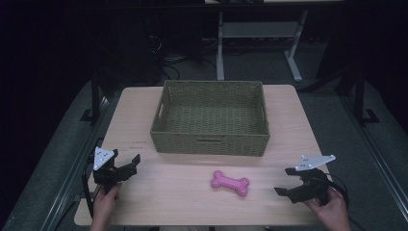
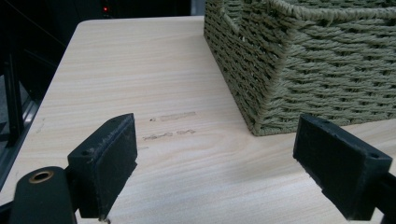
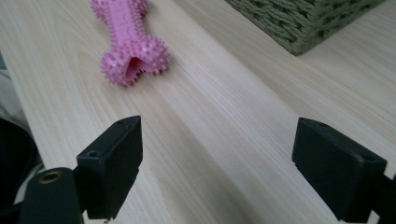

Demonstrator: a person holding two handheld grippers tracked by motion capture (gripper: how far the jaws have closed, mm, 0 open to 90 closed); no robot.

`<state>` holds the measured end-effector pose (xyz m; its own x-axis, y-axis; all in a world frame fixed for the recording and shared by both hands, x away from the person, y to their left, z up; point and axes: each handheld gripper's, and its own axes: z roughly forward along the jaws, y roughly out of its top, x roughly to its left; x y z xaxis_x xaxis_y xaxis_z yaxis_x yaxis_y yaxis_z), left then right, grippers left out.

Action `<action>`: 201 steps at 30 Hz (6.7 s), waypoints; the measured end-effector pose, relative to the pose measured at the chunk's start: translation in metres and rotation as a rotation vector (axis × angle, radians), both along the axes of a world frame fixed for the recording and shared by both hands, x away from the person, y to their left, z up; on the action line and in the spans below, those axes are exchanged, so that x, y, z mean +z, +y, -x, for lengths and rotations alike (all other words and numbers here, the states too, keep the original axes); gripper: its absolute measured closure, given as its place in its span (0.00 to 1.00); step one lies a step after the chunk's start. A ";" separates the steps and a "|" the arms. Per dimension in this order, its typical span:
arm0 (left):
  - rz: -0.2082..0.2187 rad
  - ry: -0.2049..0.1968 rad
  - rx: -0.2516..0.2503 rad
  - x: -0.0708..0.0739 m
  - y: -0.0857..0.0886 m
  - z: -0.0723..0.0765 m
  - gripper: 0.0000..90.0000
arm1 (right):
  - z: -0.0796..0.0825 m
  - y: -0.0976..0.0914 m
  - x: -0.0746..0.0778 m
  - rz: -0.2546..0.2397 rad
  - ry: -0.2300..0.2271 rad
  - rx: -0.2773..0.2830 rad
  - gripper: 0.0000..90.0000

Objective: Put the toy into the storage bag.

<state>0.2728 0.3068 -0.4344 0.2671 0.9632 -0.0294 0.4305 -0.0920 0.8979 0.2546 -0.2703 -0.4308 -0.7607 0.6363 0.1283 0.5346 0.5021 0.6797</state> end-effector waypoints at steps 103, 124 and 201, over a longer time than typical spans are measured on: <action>0.020 -0.004 -0.008 0.000 0.005 -0.001 0.14 | -0.053 0.181 -0.007 0.410 0.098 0.449 0.63; 0.020 -0.007 -0.005 0.000 0.006 0.000 0.14 | -0.069 0.166 0.032 0.312 0.129 0.477 0.64; 0.015 -0.015 -0.011 -0.001 0.005 -0.002 0.14 | -0.191 0.170 0.146 0.243 0.130 0.444 0.65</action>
<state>0.2747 0.3121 -0.4352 0.2780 0.9598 -0.0397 0.4157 -0.0829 0.9057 0.4457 -0.0999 -0.2850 -0.9516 0.2792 0.1283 0.3066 0.8344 0.4581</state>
